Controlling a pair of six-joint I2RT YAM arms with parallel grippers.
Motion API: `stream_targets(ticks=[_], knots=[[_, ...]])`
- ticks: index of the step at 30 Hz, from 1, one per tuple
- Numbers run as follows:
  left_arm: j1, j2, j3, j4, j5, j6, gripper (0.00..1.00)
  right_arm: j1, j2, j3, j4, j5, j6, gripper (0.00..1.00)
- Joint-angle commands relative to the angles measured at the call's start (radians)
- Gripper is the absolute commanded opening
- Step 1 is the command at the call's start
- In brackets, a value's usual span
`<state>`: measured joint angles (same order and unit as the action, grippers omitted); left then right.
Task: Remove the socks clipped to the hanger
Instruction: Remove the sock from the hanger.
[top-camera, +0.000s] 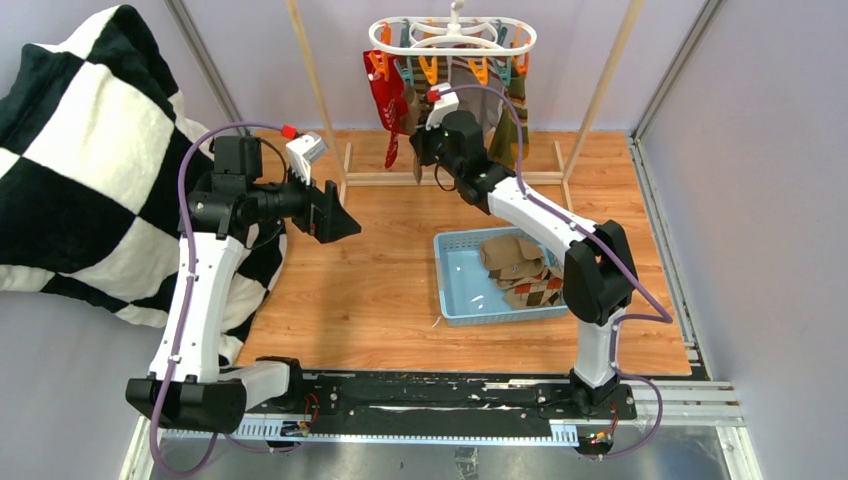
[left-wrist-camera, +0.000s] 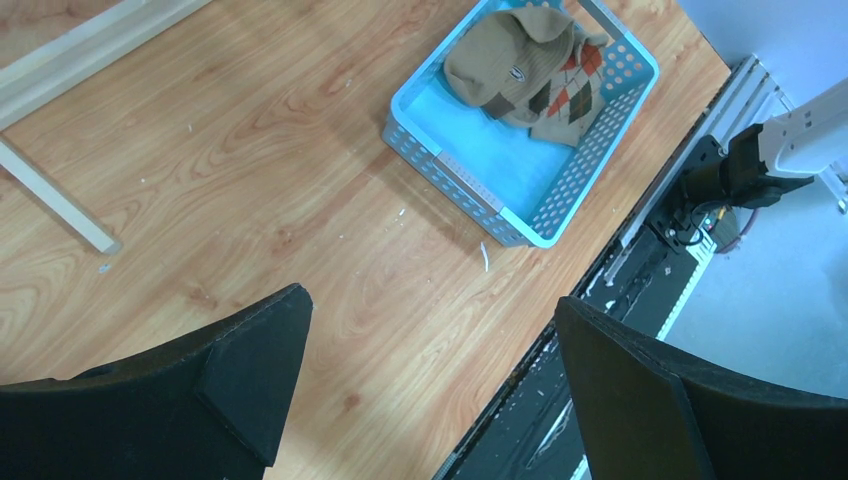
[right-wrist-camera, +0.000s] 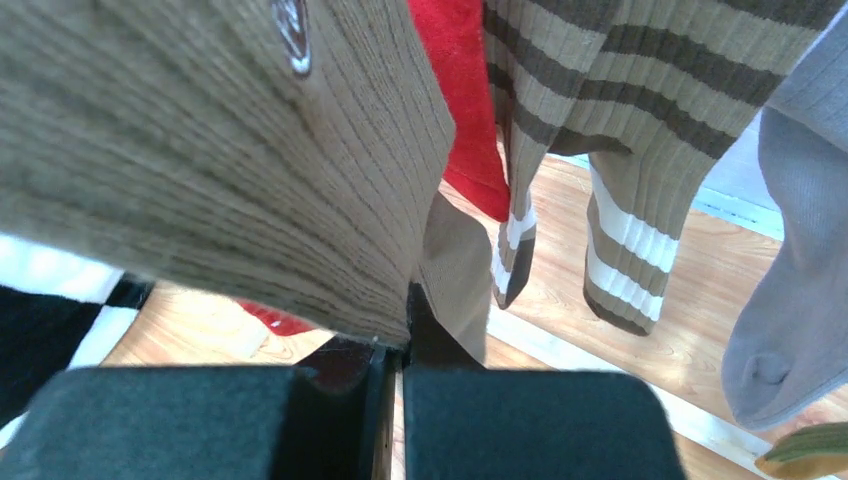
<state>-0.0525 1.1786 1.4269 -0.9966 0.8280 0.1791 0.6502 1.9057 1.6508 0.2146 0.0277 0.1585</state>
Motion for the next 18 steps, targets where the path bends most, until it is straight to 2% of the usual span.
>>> stream_targets(ticks=[1,9,18], knots=[[0.008,-0.021,-0.002,0.002,0.016,0.005,1.0,0.006,-0.05,-0.021,0.002,-0.041,0.01,0.0],[0.008,0.013,0.012,0.001,0.113,0.002,1.0,0.007,-0.268,-0.248,0.084,-0.296,0.129,0.0],[0.003,0.077,0.103,0.001,0.185,-0.047,1.0,0.007,-0.414,-0.37,0.157,-0.614,0.325,0.0]])
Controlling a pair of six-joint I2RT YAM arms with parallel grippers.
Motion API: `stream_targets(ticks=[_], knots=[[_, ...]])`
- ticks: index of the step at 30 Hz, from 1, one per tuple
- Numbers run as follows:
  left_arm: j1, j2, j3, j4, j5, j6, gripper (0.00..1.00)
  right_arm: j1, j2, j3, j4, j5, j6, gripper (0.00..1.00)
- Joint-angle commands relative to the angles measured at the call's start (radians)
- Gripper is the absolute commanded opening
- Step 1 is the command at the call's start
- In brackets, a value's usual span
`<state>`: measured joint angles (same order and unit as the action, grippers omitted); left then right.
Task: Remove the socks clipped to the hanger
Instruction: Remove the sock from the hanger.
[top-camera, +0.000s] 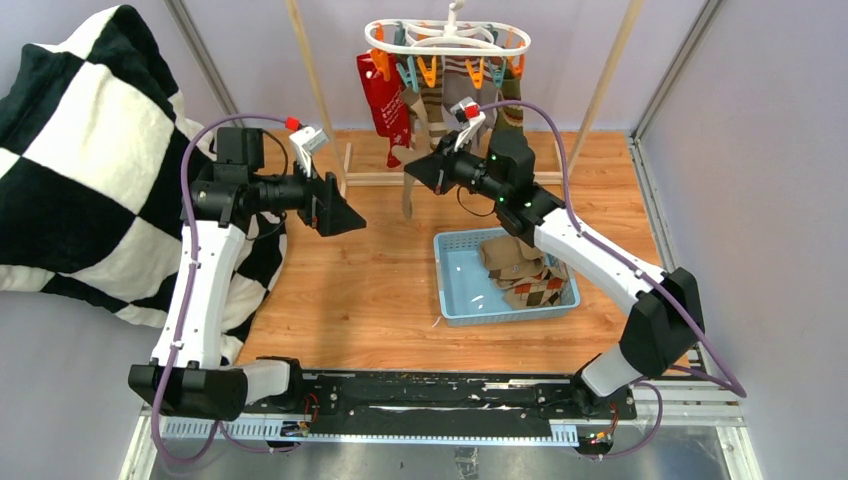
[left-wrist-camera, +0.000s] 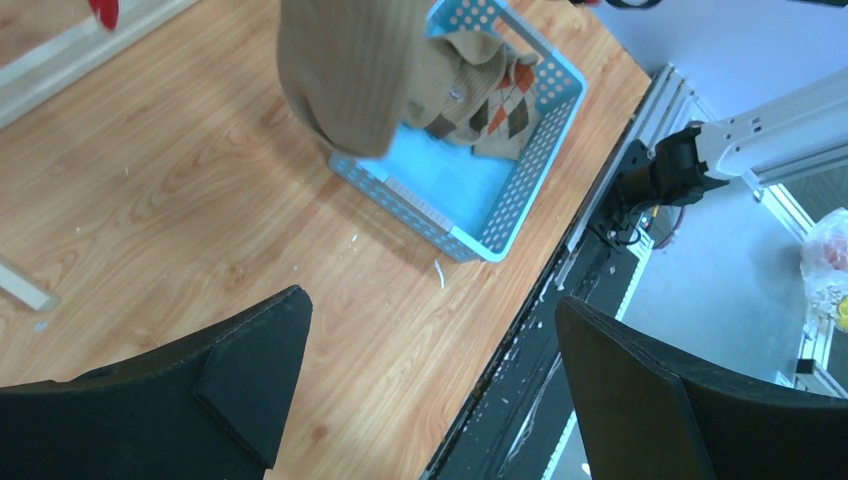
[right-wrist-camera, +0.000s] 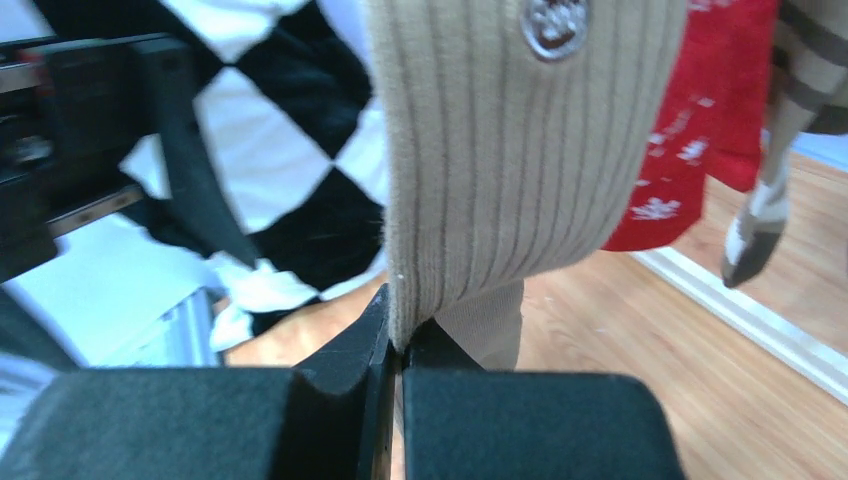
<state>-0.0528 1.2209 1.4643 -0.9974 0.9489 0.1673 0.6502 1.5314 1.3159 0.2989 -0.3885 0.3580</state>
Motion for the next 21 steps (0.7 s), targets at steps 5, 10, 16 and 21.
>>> stream_targets(ticks=[5,10,16,21], knots=[[-0.031,0.082,0.145,0.002,0.075,-0.058,1.0,0.006,-0.057,-0.035,0.129,-0.343,0.229,0.0],[-0.053,0.117,0.206,0.001,0.105,-0.093,1.0,0.006,-0.069,-0.031,0.17,-0.433,0.294,0.0],[-0.079,0.111,0.229,0.002,0.147,-0.068,1.0,0.006,-0.063,-0.013,0.229,-0.517,0.371,0.0],[-0.08,0.101,0.239,0.003,0.166,-0.014,1.0,0.006,-0.062,0.003,0.265,-0.578,0.435,0.0]])
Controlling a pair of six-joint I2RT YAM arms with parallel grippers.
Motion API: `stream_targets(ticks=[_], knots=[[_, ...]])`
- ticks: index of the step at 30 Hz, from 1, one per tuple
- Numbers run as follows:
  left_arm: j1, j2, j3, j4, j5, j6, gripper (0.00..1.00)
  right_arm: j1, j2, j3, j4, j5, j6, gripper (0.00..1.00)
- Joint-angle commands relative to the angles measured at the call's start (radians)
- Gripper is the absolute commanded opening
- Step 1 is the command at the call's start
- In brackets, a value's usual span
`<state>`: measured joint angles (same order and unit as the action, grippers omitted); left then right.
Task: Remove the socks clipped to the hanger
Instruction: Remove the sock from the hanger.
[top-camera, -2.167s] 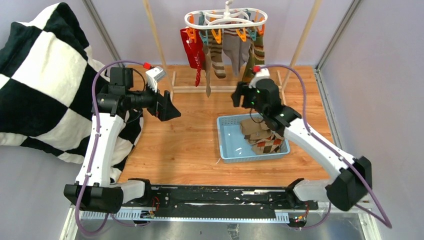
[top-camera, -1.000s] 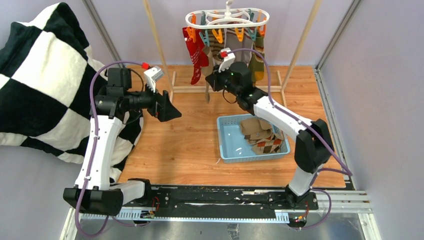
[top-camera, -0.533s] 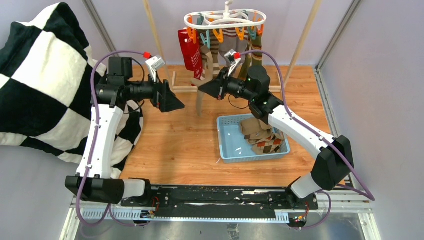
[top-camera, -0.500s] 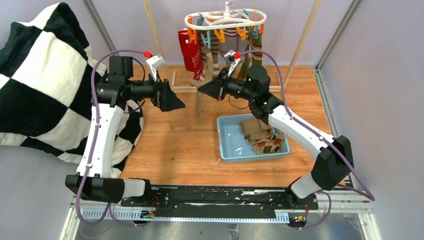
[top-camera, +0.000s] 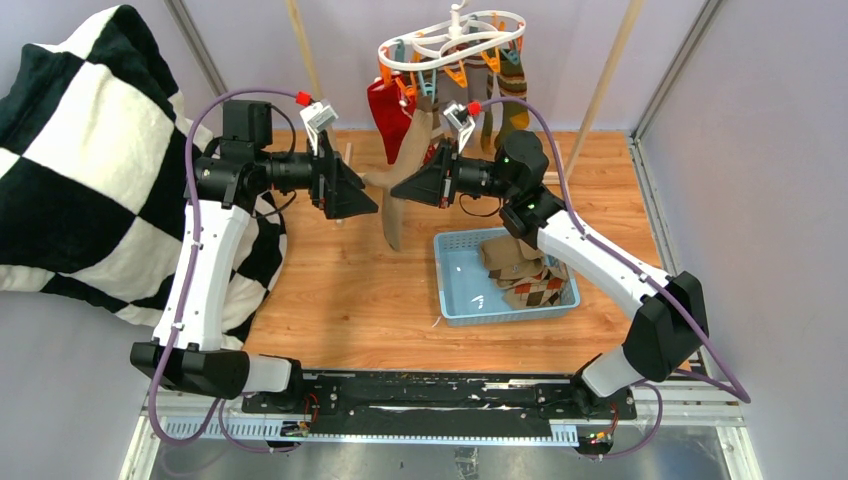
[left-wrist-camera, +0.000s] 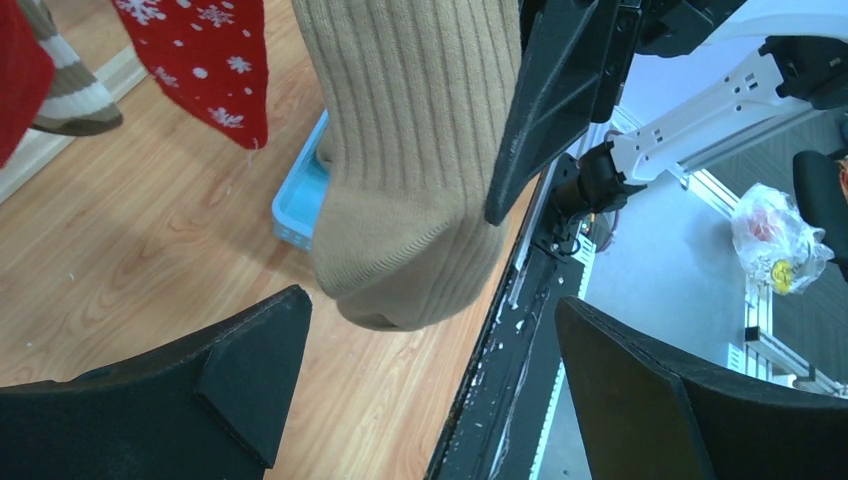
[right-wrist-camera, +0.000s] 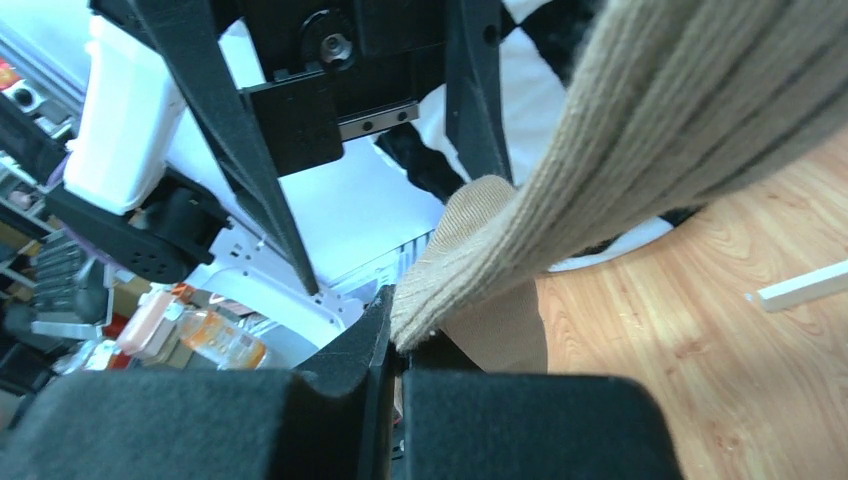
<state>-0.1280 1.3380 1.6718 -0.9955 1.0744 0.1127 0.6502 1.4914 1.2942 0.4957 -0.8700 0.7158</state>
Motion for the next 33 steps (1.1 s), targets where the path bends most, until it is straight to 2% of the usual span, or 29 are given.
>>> stream_targets(ticks=[1,11,14,18,22,27,29,33], knots=[[-0.005,-0.012,0.036,0.0,0.043,0.044,1.0,0.005,-0.028,0.022,0.068,-0.099,0.08,0.0],[-0.036,0.073,0.119,-0.002,0.114,-0.017,0.99,0.006,-0.05,0.027,-0.003,-0.117,0.052,0.0],[-0.05,0.098,0.154,-0.002,0.124,-0.045,0.93,0.006,-0.053,0.04,-0.021,-0.114,0.038,0.0],[-0.055,0.095,0.146,0.0,0.114,-0.039,0.77,0.005,-0.059,0.053,-0.035,-0.118,0.032,0.01],[-0.055,0.076,0.116,0.0,0.113,-0.028,0.52,0.002,-0.079,0.047,-0.069,-0.11,0.004,0.06],[-0.055,0.055,0.1,0.0,0.11,-0.027,0.25,-0.004,-0.092,0.046,-0.08,-0.109,-0.003,0.08],[-0.055,0.052,0.098,-0.001,0.107,-0.031,0.16,-0.005,-0.095,0.049,-0.098,-0.102,-0.015,0.17],[-0.055,0.054,0.103,-0.002,0.09,-0.037,0.0,-0.021,-0.116,0.053,-0.195,-0.005,-0.069,0.49]])
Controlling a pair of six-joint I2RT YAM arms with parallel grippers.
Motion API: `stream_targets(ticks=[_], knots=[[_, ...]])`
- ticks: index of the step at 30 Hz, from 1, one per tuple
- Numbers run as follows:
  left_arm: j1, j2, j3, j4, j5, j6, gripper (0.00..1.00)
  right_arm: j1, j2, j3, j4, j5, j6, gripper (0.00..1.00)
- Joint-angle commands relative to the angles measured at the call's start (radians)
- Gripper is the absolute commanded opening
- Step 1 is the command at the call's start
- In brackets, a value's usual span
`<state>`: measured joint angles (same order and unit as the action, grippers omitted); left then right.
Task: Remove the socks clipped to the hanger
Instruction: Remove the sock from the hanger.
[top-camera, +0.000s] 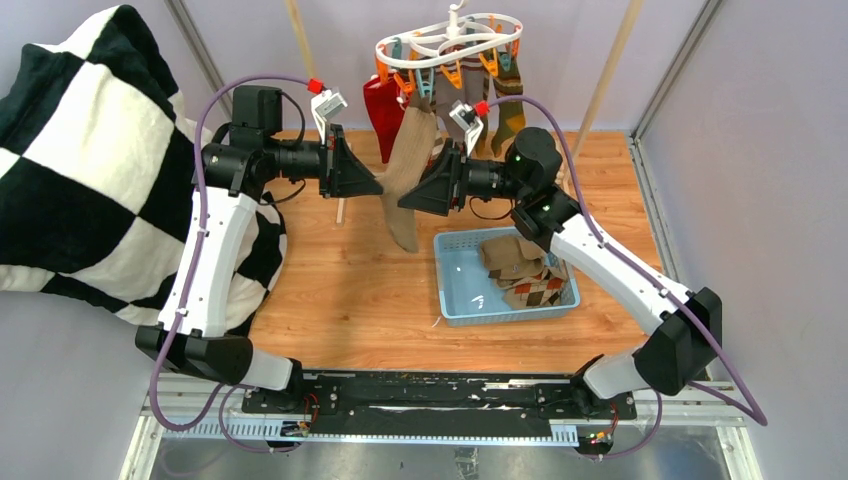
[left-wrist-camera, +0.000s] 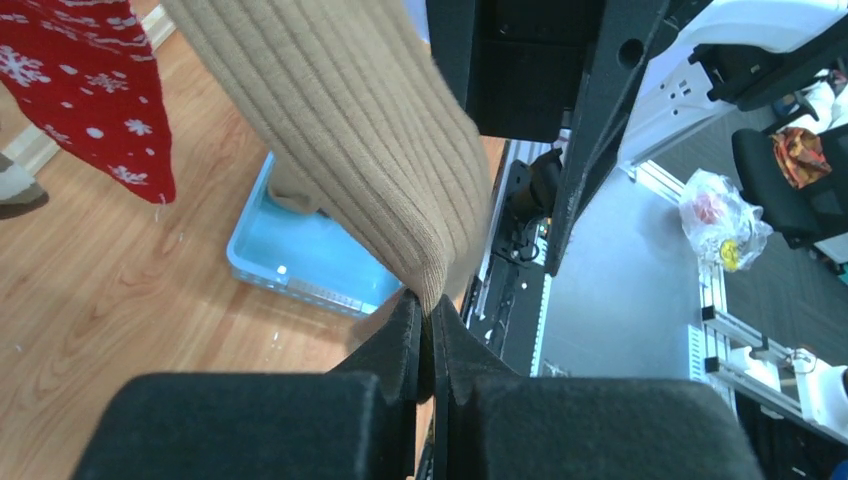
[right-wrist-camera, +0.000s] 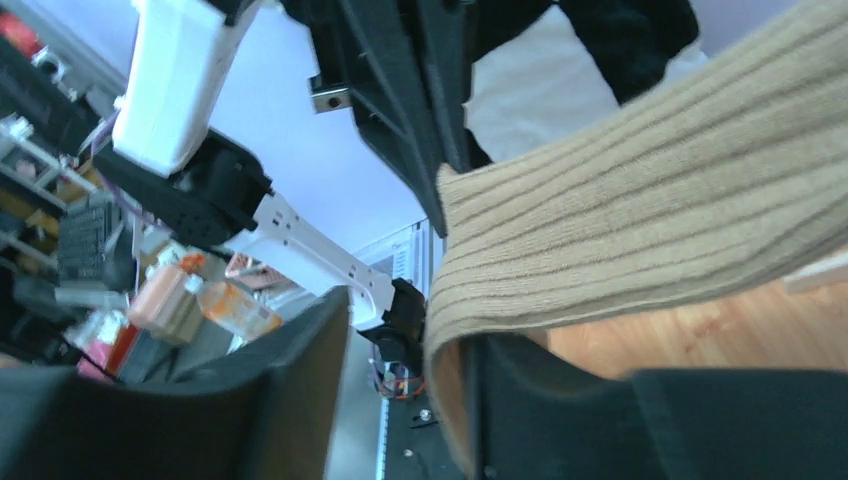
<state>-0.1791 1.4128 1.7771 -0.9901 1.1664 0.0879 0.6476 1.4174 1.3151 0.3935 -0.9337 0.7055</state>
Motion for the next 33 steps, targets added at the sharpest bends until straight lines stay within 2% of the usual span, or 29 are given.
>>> stream_targets(ticks=[1,3,6,9,11,23,27,33], knots=[[-0.005,-0.019,-0.001,-0.007,-0.003,-0.014,0.0,-0.022,-0.052,0.039,-0.154,0.106,-0.083,0.55],[-0.008,-0.019,-0.006,-0.007,-0.008,-0.014,0.0,-0.024,-0.065,0.085,-0.306,0.232,-0.162,0.63],[-0.016,-0.027,-0.049,-0.01,0.008,-0.018,0.0,-0.023,-0.069,0.169,-0.513,0.453,-0.258,0.7],[-0.042,-0.039,-0.097,-0.009,-0.012,0.001,0.0,-0.025,-0.057,0.226,-0.566,0.587,-0.314,0.75],[-0.058,-0.041,-0.11,-0.009,-0.018,0.004,0.0,-0.03,-0.039,0.265,-0.562,0.617,-0.329,0.77],[-0.079,-0.014,-0.047,-0.008,-0.042,-0.017,0.0,-0.06,0.173,0.588,-0.585,0.683,-0.359,0.82],[-0.08,-0.019,-0.05,-0.009,-0.039,-0.014,0.0,-0.102,0.233,0.654,-0.564,0.575,-0.296,0.83],[-0.08,-0.021,-0.056,-0.008,-0.034,-0.008,0.0,-0.153,0.265,0.637,-0.424,0.402,-0.158,0.82]])
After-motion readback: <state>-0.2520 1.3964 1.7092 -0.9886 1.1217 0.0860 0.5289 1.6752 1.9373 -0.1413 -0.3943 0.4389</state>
